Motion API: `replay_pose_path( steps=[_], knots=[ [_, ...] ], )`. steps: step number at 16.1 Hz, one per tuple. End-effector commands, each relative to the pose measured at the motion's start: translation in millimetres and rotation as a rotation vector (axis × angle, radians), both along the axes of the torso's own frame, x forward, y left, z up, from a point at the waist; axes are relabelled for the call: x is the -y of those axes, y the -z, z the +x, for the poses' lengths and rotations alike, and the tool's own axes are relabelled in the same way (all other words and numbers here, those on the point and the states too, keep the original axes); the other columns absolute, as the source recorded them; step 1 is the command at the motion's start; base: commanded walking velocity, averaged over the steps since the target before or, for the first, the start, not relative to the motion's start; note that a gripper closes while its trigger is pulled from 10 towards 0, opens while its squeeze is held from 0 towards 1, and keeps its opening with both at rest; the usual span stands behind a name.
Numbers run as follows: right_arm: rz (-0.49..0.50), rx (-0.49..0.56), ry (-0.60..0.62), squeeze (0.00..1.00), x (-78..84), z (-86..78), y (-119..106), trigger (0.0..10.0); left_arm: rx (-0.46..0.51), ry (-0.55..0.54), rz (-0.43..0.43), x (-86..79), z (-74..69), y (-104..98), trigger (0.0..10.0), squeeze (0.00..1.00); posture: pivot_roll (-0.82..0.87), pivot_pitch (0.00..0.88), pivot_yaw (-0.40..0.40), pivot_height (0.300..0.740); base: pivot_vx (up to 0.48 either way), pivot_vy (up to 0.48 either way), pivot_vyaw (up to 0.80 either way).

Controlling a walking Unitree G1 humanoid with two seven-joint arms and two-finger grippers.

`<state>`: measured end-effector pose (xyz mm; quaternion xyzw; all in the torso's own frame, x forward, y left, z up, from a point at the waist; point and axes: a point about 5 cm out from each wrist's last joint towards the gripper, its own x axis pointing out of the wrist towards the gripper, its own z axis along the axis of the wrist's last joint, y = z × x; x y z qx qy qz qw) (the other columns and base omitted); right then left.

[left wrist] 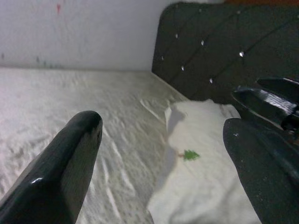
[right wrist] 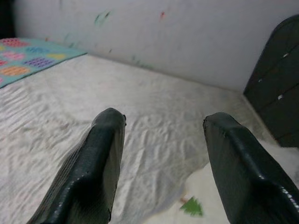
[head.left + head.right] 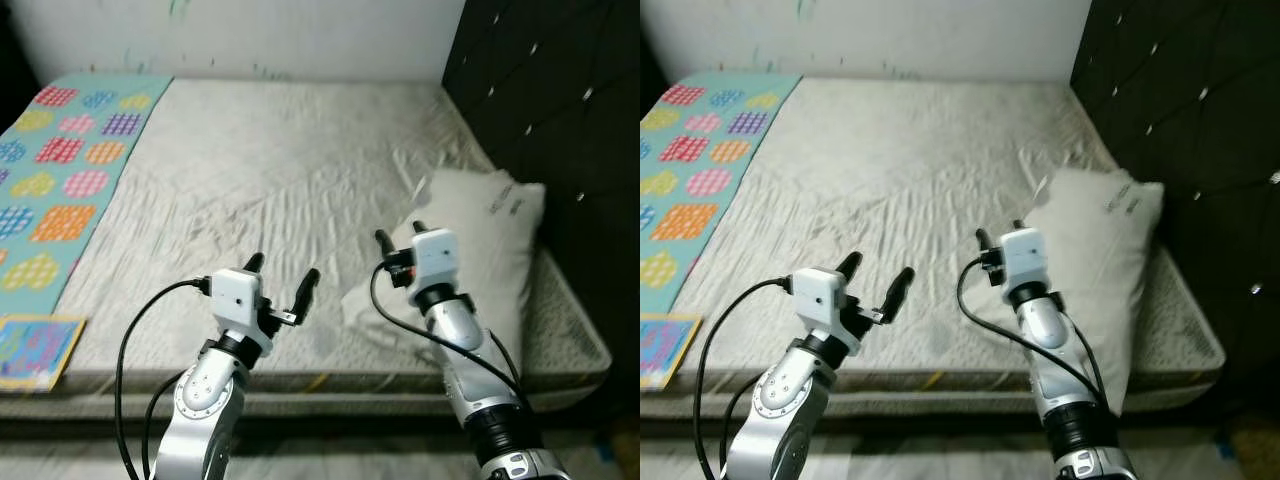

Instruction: Clean up the room

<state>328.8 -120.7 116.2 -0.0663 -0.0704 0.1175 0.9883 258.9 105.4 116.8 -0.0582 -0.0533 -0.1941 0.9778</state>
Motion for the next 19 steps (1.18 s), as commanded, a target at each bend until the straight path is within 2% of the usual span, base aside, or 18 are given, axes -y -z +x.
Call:
replay_pose_path(
  steps=[1, 4, 6, 11, 19],
  knots=[
    [0.01, 0.017, -0.033, 0.0, -12.0, 0.8, -5.1, 10.0, -0.021, -0.045, 0.016, -8.9, 0.8, 3.7, 10.0, 0.0, 0.02, 0.08, -0.041, 0.74, 0.0, 0.0, 0.0],
    [0.008, 0.018, -0.028, 0.0, -10.9, 1.3, -4.9, 10.0, -0.046, -0.123, 0.042, -14.2, 5.4, 7.8, 10.0, 0.0, 0.02, 0.079, -0.039, 0.74, 0.0, 0.0, 0.0],
    [-0.005, 0.022, -0.027, 0.0, -9.9, 1.2, -4.7, 10.0, -0.04, -0.111, 0.054, -12.3, 5.4, 7.3, 10.0, 0.0, 0.02, 0.079, -0.039, 0.74, 0.0, 0.0, 0.0],
    [-0.01, 0.021, -0.027, 0.0, -9.9, 1.9, -4.7, 10.0, -0.038, -0.104, 0.052, -10.1, 6.1, 7.0, 10.0, 0.0, 0.01, 0.076, -0.041, 0.74, 0.0, 0.0, 0.52],
    [-0.022, 0.018, -0.03, 0.0, -9.3, 2.4, -3.4, 10.0, -0.037, -0.087, 0.042, -7.6, 6.3, 6.8, 10.0, 0.0, 0.01, 0.069, -0.043, 0.74, 0.0, -0.292, 0.0]
  ],
)
